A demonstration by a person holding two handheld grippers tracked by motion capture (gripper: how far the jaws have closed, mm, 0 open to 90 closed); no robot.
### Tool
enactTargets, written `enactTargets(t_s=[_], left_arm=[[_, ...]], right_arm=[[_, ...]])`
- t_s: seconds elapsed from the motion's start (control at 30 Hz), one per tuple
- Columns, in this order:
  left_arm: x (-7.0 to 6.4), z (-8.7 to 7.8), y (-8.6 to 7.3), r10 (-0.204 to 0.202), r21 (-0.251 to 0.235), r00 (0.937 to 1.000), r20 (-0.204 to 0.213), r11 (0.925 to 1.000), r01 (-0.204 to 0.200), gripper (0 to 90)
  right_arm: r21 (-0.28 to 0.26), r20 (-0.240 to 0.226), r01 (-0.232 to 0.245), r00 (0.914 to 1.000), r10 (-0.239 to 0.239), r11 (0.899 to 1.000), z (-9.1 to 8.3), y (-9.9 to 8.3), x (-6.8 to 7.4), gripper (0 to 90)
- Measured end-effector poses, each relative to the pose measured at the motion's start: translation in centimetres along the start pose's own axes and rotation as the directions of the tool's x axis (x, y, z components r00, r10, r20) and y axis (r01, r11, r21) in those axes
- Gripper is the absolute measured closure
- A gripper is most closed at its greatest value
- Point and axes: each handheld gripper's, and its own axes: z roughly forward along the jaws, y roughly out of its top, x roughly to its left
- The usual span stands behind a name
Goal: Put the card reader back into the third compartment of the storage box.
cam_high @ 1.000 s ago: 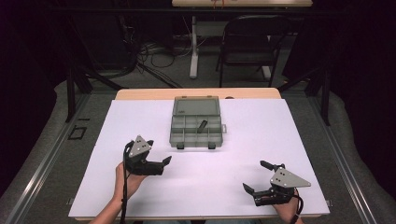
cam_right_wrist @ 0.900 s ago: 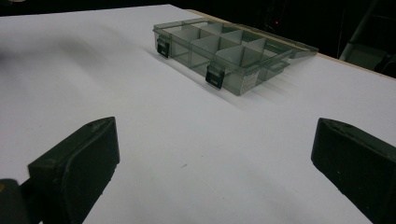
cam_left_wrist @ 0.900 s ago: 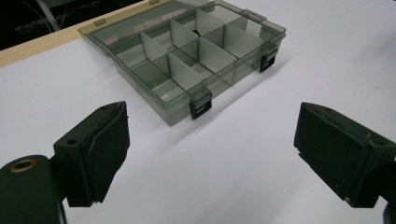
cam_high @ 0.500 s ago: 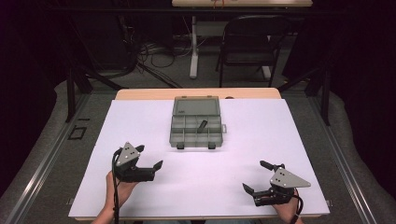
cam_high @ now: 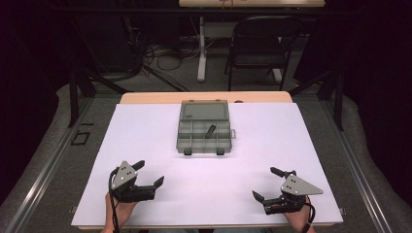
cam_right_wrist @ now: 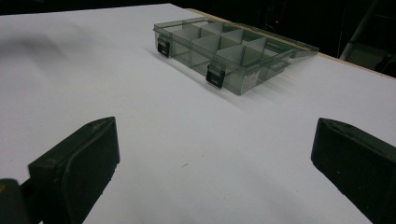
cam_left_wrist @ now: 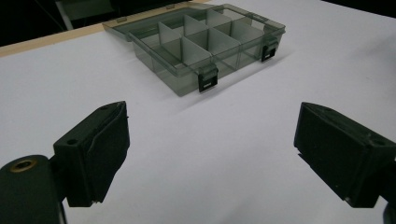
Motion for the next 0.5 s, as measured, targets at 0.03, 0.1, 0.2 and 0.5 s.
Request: enactTargets(t_s=[0.03,0.1,0.2,0.5], left_arm=[[0.0,-0.1,-0.2,-0.002,-0.003,1.0000,0.003,1.0000,0.002,10.7],[0.0,-0.2,-0.5,-0.001,-0.004,1.0000,-0.002,1.0000,0.001,10.7],[0.1,-0.5,-1.6,-0.013,-0.027,0.9999,0.005,0.9996,0.013,10.7],[0.1,-1.2,-3.1,0.002,-0.065,0.9999,0.014,0.9979,-0.001,10.7]], right_arm=[[0.000,-0.001,-0.001,1.0000,0.001,1.000,0.0,0.0,0.0,0.6],[0.000,-0.001,-0.001,1.0000,0.001,1.000,0.0,0.0,0.0,0.6],[0.001,0.000,-0.001,1.0000,0.001,1.000,0.0,0.0,0.0,0.6],[0.001,0.001,0.001,1.0000,-0.001,1.000,0.0,0.0,0.0,0.6]])
